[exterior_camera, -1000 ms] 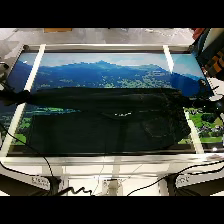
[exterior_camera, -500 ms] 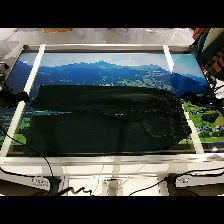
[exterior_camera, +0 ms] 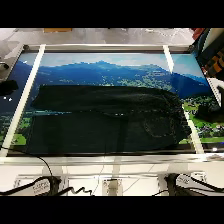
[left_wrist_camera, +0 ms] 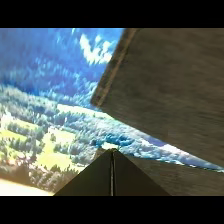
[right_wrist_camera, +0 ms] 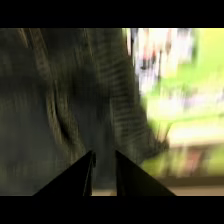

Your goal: Fold the clothes and pants, and hang the long-sleeved shirts on hangers.

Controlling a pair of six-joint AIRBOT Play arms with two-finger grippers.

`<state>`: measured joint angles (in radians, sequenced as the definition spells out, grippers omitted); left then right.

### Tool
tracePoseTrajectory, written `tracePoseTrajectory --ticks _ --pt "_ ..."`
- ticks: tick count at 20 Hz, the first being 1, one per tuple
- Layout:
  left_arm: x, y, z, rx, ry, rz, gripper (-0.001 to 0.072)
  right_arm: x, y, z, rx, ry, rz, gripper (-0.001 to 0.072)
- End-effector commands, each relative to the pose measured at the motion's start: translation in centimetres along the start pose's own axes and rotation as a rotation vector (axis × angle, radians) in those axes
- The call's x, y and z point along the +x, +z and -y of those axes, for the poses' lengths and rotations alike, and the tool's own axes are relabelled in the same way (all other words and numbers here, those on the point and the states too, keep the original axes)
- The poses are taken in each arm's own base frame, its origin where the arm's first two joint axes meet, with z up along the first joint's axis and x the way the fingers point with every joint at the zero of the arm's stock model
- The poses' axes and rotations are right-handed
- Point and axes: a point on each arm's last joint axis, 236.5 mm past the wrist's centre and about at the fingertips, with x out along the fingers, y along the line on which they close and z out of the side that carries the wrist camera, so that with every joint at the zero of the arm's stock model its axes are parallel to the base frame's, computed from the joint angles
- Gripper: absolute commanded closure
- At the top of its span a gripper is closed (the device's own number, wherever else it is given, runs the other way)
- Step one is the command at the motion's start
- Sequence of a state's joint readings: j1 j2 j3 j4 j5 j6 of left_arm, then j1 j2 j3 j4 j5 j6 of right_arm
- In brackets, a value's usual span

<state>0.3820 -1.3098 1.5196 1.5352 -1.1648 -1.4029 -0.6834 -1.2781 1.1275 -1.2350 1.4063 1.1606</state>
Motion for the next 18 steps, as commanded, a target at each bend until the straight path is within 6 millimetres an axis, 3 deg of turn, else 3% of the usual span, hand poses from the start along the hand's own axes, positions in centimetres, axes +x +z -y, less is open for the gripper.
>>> tracePoseTrajectory --ticks 1,2,3,4,8,10,13,16,18 --pt "-5.0 1.0 1.3 0.055 -0.003 0.098 0.0680 0.6 -9.2 -0.1 0.152 0.103 -0.164 0.0528" --pt "-5.6 0.8 1.3 0.055 -0.001 0.108 0.0680 1.2 -10.2 0.3 0.192 0.110 -0.142 0.0497" --pt "-6.0 0.6 1.3 0.056 0.000 0.112 0.0680 1.7 -10.8 0.7 0.242 0.121 -0.108 0.0307" --pt "-6.1 0.2 1.4 0.057 -0.001 0.110 0.0680 2.2 -10.9 0.9 0.292 0.138 -0.068 0.0177" --pt "-5.3 -2.0 3.5 0.099 -0.083 0.091 0.0680 4.5 -9.9 1.9 0.413 0.153 0.045 0.0176" --pt "-4.2 -3.8 4.1 0.094 -0.101 0.069 0.0680 5.4 -8.5 2.8 0.461 0.139 0.135 0.0177" --pt "-2.2 -8.3 4.2 0.078 -0.112 -0.028 0.0680 5.6 -5.1 3.7 0.524 0.163 0.283 0.0181" --pt "0.2 -14.5 4.4 0.051 -0.134 -0.192 0.0680 7.3 -5.1 4.1 0.570 0.189 0.250 0.0201" --pt "1.4 -17.5 3.9 0.026 -0.133 -0.259 0.0680 8.3 -5.4 4.2 0.586 0.202 0.221 0.0265"
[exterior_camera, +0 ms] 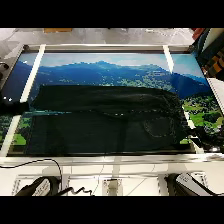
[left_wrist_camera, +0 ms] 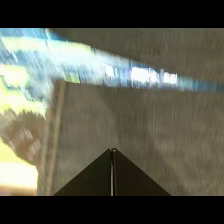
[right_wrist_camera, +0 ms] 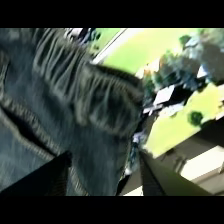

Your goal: Fold the clothes and pants, and hang the long-sleeved shirts on hangers.

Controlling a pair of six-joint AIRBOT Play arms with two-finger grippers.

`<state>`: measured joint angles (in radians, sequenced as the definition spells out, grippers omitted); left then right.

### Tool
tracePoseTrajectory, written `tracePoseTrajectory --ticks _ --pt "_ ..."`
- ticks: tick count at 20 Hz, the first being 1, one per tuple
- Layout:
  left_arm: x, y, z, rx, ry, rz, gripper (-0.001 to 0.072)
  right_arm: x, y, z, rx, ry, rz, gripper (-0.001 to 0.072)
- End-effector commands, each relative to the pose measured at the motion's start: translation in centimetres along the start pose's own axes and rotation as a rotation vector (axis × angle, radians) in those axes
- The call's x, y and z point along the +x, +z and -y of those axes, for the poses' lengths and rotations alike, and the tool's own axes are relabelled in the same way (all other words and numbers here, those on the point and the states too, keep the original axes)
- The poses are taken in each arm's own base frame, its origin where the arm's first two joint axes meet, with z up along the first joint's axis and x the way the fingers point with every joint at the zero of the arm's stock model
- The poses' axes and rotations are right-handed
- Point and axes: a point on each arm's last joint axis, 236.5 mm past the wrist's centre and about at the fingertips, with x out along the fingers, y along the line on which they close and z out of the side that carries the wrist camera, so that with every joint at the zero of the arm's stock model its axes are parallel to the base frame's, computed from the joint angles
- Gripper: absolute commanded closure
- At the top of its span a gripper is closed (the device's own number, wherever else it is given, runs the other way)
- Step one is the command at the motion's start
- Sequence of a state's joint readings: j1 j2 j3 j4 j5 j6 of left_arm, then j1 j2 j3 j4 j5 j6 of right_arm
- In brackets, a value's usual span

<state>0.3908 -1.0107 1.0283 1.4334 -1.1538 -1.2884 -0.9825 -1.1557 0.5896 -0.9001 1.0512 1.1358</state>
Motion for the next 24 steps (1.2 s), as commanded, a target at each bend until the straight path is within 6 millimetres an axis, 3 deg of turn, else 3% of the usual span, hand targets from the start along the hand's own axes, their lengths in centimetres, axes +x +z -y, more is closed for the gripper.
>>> tracePoseTrajectory --ticks 1,6,7,8,9,10,12,13,15,19,21,24 --pt "2.7 -5.4 -0.5 -0.043 -0.018 -0.126 0.0680 1.4 0.7 0.5 0.026 0.019 0.011 0.0266" --pt "2.7 -8.3 -3.7 -0.129 0.014 -0.185 0.0664 3.1 1.5 -1.5 0.010 0.109 0.027 0.0264" --pt "2.6 -8.5 -4.2 -0.150 0.020 -0.189 0.0531 3.7 1.3 -2.0 0.003 0.113 0.016 0.0264" --pt "2.7 -8.7 -4.7 -0.167 0.024 -0.192 0.0257 4.4 1.1 -2.6 -0.009 0.117 0.008 0.0263" --pt "2.7 -8.9 -5.0 -0.182 0.030 -0.195 0.0098 5.0 1.0 -3.3 -0.031 0.112 0.006 0.0264" --pt "2.7 -9.0 -5.3 -0.186 0.037 -0.198 0.0093 5.4 1.1 -3.8 -0.057 0.103 0.013 0.0291" --pt "2.3 -10.1 -6.6 -0.163 0.090 -0.241 0.0104 5.7 1.4 -4.7 -0.104 0.099 0.019 0.0576" --pt "2.0 -11.0 -7.6 -0.159 0.125 -0.270 0.0108 5.6 1.6 -5.1 -0.118 0.102 0.022 0.0659" --pt "1.3 -12.5 -9.2 -0.199 0.158 -0.310 0.0150 5.3 2.0 -5.6 -0.132 0.111 0.024 0.0673" --pt "0.1 -16.2 -11.8 -0.407 0.153 -0.342 0.0154 4.8 2.1 -5.9 -0.148 0.114 0.028 0.0673" --pt "0.8 -17.8 -11.3 -0.524 0.069 -0.324 0.0154 4.8 2.0 -6.0 -0.148 0.116 0.024 0.0673" --pt "2.7 -21.2 -8.9 -0.642 -0.065 -0.352 0.0148 4.8 1.9 -6.0 -0.144 0.119 0.020 0.0673"
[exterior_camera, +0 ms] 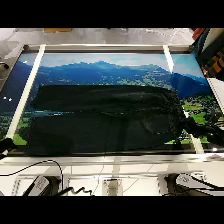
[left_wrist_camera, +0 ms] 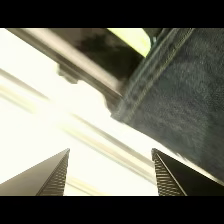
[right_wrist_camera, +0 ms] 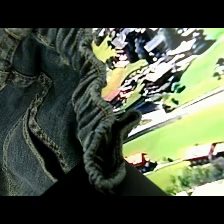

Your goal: Fold the clothes and pants, and hang the long-sleeved shirts on hangers.

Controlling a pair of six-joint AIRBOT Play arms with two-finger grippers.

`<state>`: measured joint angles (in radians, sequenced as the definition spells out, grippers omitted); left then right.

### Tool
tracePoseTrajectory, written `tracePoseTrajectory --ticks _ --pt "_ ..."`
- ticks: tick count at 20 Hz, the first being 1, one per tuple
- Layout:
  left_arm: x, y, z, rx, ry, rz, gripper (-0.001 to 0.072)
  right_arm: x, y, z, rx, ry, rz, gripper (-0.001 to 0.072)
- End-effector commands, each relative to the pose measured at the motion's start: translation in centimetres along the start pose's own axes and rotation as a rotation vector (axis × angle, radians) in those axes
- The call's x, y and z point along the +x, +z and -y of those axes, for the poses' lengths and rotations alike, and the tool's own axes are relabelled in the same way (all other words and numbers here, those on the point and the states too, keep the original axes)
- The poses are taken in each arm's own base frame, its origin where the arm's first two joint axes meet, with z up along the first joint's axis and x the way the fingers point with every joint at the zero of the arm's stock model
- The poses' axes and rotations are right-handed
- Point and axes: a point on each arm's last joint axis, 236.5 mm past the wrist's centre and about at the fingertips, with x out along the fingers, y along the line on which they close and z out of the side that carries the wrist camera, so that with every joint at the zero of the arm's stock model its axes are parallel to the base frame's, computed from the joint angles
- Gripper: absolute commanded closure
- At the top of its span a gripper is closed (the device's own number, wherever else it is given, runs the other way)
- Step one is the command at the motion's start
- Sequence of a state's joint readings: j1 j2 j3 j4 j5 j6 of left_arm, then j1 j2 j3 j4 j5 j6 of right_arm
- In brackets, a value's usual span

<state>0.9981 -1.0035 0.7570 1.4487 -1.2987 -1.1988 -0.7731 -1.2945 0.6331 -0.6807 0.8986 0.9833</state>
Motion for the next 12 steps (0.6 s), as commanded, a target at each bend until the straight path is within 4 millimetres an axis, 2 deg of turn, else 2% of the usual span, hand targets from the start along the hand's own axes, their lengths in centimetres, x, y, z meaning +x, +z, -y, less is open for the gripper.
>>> tracePoseTrajectory --ticks 1,3,4,7,9,10,12 --pt "2.9 -3.5 1.0 -0.084 -0.161 -0.065 0.0139 0.0 -0.1 -0.2 -0.001 0.005 -0.005 0.0673" --pt "4.7 -4.5 2.0 -0.075 -0.212 -0.090 0.0139 0.0 -0.1 -0.2 -0.001 0.007 -0.007 0.0673" --pt "5.4 -4.2 2.6 -0.086 -0.239 -0.073 0.0139 0.0 -0.2 -0.3 -0.001 0.008 -0.009 0.0673" --pt "6.5 -1.5 2.9 -0.171 -0.262 0.046 0.0142 -0.1 -0.6 -0.6 -0.001 0.019 -0.026 0.0673" --pt "7.0 -0.4 3.4 -0.208 -0.292 0.076 0.0145 -0.1 -1.1 -0.8 -0.003 0.032 -0.048 0.0673" --pt "7.3 -0.3 3.4 -0.216 -0.298 0.072 0.0173 -0.1 -1.3 -1.0 -0.005 0.037 -0.057 0.0673" --pt "7.9 -0.2 3.5 -0.222 -0.303 0.063 0.0315 -0.2 -1.6 -1.3 -0.012 0.046 -0.068 0.0673"
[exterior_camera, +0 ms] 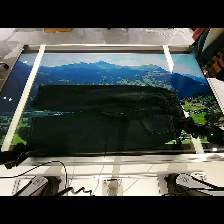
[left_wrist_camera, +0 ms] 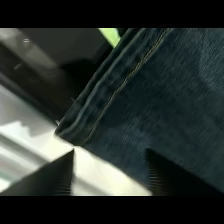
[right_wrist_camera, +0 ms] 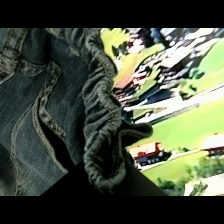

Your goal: Fold the clothes and pants, and hang the long-sleeved shirts on hangers.

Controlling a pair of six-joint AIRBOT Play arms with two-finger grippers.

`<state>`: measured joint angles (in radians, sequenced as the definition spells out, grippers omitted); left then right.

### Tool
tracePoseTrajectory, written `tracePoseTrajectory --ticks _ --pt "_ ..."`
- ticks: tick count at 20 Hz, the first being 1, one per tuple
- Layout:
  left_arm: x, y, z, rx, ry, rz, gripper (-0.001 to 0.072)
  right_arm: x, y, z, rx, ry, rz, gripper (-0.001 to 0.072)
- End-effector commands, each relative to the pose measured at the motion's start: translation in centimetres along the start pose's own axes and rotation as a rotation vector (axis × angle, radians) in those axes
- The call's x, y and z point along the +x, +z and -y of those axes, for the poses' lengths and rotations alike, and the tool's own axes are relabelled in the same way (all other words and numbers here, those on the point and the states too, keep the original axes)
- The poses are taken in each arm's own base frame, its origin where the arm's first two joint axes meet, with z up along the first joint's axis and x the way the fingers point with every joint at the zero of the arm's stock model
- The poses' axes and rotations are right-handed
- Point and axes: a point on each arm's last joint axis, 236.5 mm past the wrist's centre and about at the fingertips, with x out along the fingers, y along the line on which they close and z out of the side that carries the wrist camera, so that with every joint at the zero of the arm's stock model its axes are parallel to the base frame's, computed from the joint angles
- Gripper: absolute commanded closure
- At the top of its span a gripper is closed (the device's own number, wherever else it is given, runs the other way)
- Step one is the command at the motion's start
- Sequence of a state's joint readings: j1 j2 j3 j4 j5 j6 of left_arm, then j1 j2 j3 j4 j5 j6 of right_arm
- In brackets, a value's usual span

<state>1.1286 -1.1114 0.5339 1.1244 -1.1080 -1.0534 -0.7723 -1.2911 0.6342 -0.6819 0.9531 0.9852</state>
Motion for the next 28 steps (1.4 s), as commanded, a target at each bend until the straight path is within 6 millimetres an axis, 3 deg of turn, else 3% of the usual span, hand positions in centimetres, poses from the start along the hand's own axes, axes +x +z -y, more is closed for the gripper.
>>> tracePoseTrajectory --ticks 1,4,6,9,14,18,22,24,26,28 --pt "1.1 1.6 0.1 -0.039 -0.020 0.056 0.0400 -0.3 -0.6 -0.7 -0.023 0.019 -0.024 0.0673" --pt "1.2 3.2 2.1 -0.030 -0.082 0.116 0.0669 -1.7 -0.4 -1.7 -0.085 0.011 -0.007 0.0673" --pt "0.8 3.9 4.3 -0.014 -0.136 0.143 0.0680 -3.3 -0.8 -2.2 -0.155 -0.020 0.000 0.0673" --pt "-1.7 5.3 6.6 0.072 -0.164 0.210 0.0680 -6.8 -1.0 -1.8 -0.224 -0.150 0.050 0.0673" --pt "-7.1 7.7 6.7 0.100 -0.112 0.419 0.0680 -13.7 -0.8 -3.3 -0.269 -0.302 0.261 0.0673" --pt "-11.1 11.6 7.5 -0.018 -0.157 0.651 0.0681 -17.3 -1.0 -6.0 -0.328 -0.307 0.417 0.0673" --pt "-14.0 13.6 9.4 -0.004 -0.197 0.745 0.0684 -18.0 -1.2 -6.6 -0.281 -0.290 0.454 0.0674" --pt "-15.3 15.2 11.5 0.066 -0.192 0.784 0.0686 -18.1 -0.5 -6.5 -0.272 -0.290 0.474 0.0674" --pt "-15.3 16.9 14.6 0.138 -0.200 0.783 0.0687 -18.0 1.0 -6.5 -0.214 -0.269 0.516 0.0675" --pt "-13.3 18.6 18.2 0.152 -0.226 0.727 0.0687 -16.9 2.2 -6.7 -0.164 -0.216 0.519 0.0675"
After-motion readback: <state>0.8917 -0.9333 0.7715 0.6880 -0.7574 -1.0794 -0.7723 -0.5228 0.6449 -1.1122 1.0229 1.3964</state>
